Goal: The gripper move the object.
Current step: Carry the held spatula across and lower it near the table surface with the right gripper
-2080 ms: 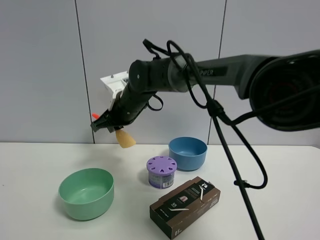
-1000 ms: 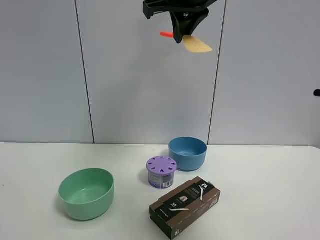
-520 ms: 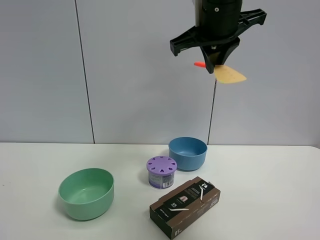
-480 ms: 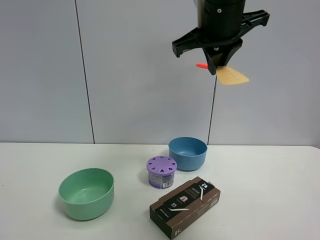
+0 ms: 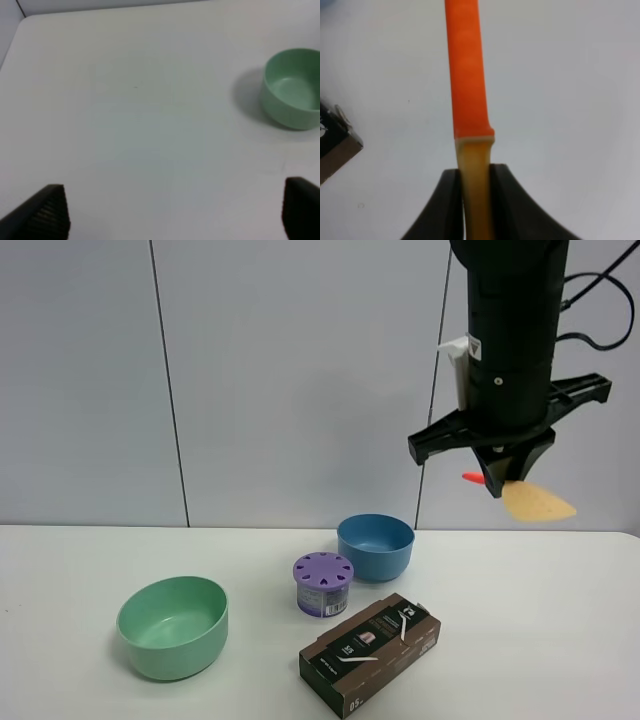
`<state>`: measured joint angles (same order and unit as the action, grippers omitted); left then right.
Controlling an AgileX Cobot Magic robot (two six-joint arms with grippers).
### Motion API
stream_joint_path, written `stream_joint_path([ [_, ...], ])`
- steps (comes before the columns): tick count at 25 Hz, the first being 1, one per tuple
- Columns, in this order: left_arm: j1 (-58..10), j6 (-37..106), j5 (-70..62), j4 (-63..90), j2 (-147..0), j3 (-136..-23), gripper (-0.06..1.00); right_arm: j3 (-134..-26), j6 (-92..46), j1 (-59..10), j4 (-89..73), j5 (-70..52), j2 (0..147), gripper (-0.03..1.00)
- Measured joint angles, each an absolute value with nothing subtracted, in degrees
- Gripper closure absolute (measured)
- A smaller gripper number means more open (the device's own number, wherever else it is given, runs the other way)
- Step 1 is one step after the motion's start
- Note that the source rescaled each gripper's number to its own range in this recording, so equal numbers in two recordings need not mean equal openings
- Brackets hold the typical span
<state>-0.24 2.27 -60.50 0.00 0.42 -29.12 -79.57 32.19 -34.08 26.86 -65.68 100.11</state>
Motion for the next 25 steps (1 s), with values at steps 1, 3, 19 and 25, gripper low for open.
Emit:
stream_joint_path([
  [1, -0.24, 2.27, -60.5, 0.0, 0.42, -29.12, -0.06, -78.31, 32.82, -33.47, 26.86, -64.26, 100.11, 0.97],
  [3, -0.24, 2.27, -60.5, 0.0, 0.42, -29.12, -0.06, -75.26, 34.47, -31.87, 26.8, -60.23, 100.11, 0.97],
  [19, -0.24, 2.27, -60.5, 0.0, 0.42, -29.12, -0.06, -66.83, 47.49, -24.09, 36.15, -34.69, 112.88, 0.97],
  [25, -0.24, 2.27, -60.5, 0.0, 0.42, -29.12, -0.06, -66.83, 54.86, -22.33, 43.58, -31.38, 114.3, 0.97],
])
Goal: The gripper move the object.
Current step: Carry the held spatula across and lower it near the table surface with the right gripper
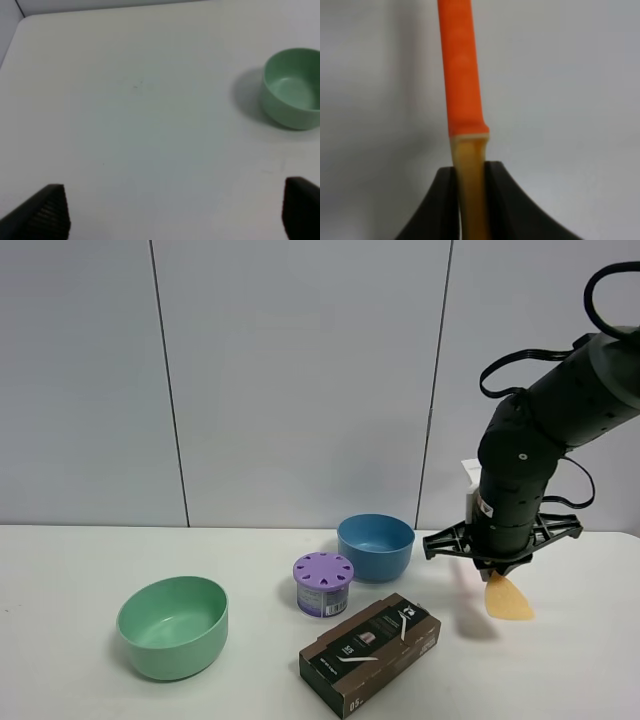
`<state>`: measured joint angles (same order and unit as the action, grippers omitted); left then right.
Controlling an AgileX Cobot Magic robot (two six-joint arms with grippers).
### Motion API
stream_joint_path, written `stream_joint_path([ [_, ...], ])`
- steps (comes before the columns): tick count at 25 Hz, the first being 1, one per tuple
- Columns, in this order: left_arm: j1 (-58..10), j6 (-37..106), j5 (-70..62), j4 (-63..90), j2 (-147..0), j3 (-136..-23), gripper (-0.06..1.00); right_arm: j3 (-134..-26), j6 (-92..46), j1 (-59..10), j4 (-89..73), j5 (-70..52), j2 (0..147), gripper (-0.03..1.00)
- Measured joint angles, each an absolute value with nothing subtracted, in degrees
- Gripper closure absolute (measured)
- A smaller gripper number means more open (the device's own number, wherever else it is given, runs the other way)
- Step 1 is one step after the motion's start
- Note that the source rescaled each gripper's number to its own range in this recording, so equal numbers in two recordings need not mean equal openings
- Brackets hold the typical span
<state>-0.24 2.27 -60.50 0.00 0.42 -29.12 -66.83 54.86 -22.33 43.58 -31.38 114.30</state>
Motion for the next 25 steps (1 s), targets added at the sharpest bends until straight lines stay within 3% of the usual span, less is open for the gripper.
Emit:
stream_joint_path([
  [25, -0.24, 2.27, -60.5, 0.0, 0.42, -29.12, -0.06, -66.83, 62.09, -18.83, 49.01, -17.18, 117.86, 0.95],
])
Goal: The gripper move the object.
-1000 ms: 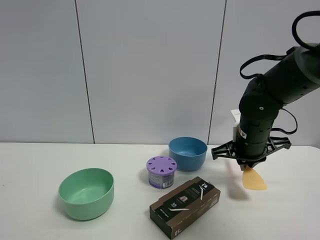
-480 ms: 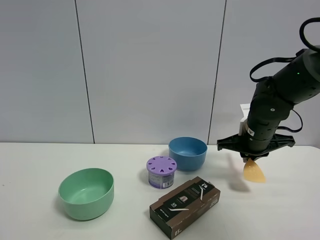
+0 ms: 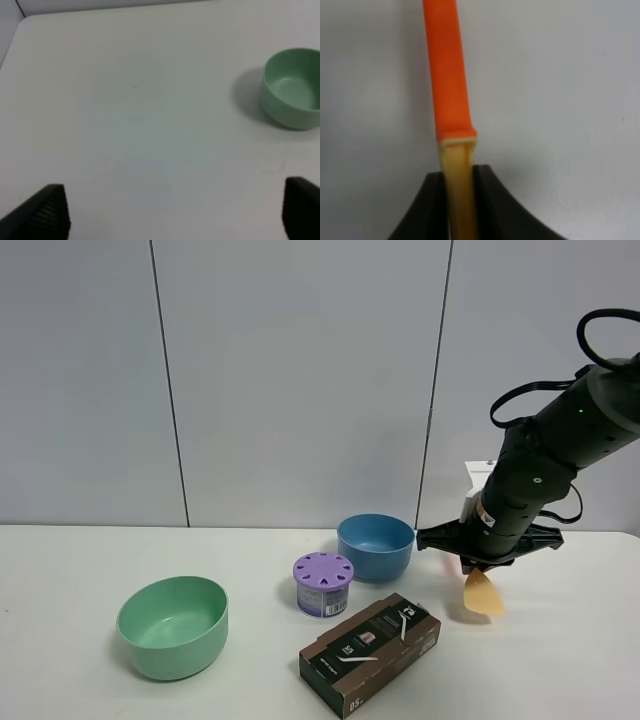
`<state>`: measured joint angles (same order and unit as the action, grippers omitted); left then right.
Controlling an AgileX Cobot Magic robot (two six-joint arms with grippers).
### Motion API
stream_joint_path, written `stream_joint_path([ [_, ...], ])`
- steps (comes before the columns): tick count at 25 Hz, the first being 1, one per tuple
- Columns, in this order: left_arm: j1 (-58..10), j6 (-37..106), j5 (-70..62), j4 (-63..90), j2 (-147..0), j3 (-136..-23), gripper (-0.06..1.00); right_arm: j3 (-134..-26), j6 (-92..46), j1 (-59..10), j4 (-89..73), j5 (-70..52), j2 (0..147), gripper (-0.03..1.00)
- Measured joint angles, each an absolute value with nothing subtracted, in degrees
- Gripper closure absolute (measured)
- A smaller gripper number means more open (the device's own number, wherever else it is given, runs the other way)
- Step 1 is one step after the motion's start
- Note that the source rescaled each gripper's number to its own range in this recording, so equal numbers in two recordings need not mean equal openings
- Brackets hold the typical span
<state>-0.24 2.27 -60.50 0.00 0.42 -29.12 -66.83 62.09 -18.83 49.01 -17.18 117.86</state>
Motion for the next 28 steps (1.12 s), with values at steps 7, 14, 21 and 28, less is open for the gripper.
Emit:
stream_joint_path([
  [7, -0.24, 2.27, -60.5, 0.0, 0.42, -29.12, -0.06, -66.83, 62.09, -18.83, 49.01, -17.29, 117.86, 0.65],
  [14, -0.24, 2.27, -60.5, 0.0, 0.42, -29.12, -0.06, -66.82, 61.86, -18.83, 48.41, -17.88, 117.2, 0.33],
  [21, -0.24, 2.27, -60.5, 0.0, 0.42, -29.12, -0.06, -66.77, 47.77, -18.83, 41.98, -25.43, 102.15, 0.15],
  [28, -0.24, 2.27, -60.5, 0.0, 0.42, -29.12, -0.06, -67.36, 22.58, -19.31, 30.85, -37.63, 78.84, 0.13],
])
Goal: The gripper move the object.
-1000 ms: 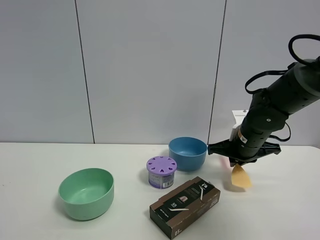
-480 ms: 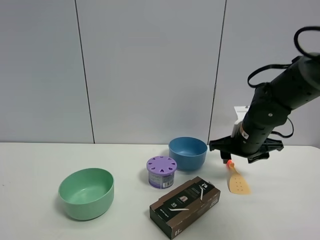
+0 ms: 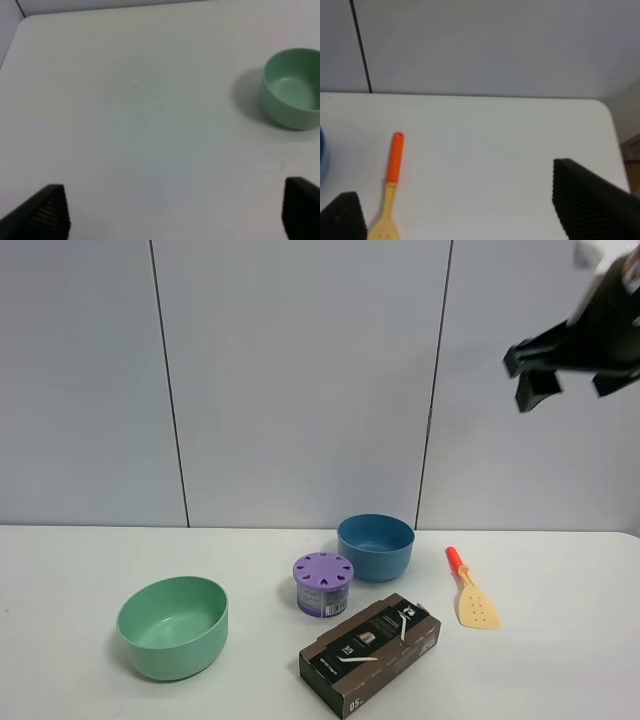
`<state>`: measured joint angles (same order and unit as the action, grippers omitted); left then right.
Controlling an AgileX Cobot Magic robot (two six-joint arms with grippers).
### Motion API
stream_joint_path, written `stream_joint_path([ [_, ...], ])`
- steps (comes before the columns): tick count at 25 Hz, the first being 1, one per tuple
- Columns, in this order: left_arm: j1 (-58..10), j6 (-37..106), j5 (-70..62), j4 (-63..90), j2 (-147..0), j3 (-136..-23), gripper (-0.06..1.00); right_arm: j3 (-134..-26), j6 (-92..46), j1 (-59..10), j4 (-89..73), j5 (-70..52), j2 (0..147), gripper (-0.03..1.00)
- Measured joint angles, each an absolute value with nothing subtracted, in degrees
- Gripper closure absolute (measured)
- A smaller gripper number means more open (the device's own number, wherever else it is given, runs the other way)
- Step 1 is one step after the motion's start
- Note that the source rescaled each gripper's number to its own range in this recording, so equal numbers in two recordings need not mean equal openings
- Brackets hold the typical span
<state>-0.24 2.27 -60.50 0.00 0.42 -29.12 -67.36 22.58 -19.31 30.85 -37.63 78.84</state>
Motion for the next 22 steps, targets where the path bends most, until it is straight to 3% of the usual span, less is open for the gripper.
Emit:
stream_joint_path([
  [4, -0.24, 2.27, -60.5, 0.0, 0.42, -29.12, -0.06, -71.46, 7.87, -19.47, 20.29, -50.93, 69.66, 0.13],
  [10, -0.24, 2.27, -60.5, 0.0, 0.42, -29.12, -0.06, -74.0, -0.93, -18.63, 15.22, -67.17, 60.88, 0.13],
  [15, -0.24, 2.27, -60.5, 0.0, 0.42, -29.12, -0.06, -71.51, -4.4, -11.11, 14.91, -69.15, 52.55, 0.13],
  [22, -0.24, 2.27, -60.5, 0.0, 0.42, -29.12, -0.06, -55.81, -4.87, -2.0, 11.69, -68.71, 35.44, 0.13],
])
